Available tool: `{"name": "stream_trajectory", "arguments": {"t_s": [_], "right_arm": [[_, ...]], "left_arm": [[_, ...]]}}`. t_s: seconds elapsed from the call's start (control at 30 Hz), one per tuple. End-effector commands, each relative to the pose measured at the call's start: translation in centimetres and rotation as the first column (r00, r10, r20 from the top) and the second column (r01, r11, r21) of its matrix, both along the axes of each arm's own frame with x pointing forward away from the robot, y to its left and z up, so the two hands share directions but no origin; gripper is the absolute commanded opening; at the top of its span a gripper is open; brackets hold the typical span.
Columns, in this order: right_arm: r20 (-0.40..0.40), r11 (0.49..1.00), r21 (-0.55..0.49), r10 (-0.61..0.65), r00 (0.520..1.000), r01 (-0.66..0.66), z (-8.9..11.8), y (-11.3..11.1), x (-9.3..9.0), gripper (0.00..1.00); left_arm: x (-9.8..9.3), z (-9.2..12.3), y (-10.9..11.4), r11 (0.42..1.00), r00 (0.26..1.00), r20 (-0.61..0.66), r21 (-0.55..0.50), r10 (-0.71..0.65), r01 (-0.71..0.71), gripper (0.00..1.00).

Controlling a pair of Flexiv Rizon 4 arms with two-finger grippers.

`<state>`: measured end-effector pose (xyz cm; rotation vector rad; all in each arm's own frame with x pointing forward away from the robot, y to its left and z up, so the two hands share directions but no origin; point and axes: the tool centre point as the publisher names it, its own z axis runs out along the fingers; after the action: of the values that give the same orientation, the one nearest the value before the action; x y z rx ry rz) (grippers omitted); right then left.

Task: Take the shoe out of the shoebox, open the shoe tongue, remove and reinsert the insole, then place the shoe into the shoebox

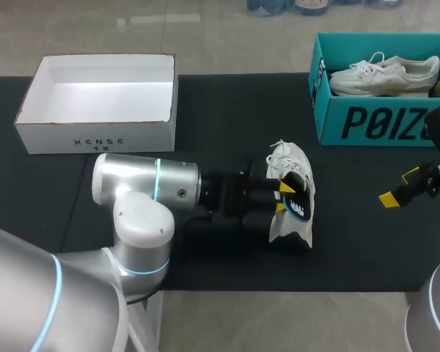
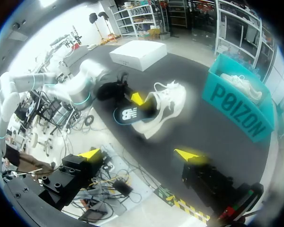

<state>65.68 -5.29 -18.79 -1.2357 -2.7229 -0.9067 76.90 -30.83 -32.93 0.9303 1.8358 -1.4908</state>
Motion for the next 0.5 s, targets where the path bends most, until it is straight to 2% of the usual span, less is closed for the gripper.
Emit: {"name": "stream_trajectory", "arguments": {"t_s": [0.03,0.07,0.5], "right_arm": [[0.003,1.0,-0.001,-0.002,1.0,0.002,-0.1,0.0,-0.2,1.0],[0.003,1.0,-0.001,-0.002,1.0,0.002,-0.1,0.0,-0.2,1.0],[0.003,1.0,-0.001,-0.002,1.0,0.002,-0.1,0.0,-0.2,1.0]], "left_arm": [[1.1,0.5,-1.1,0.999,1.0,0.0,0.035,-0.023,0.023,0.16],[1.1,0.5,-1.1,0.999,1.0,0.001,0.039,-0.024,0.024,0.0],[0.8,-0.7,-1.2,0.997,0.999,0.005,0.065,-0.04,0.039,0.0]]}}
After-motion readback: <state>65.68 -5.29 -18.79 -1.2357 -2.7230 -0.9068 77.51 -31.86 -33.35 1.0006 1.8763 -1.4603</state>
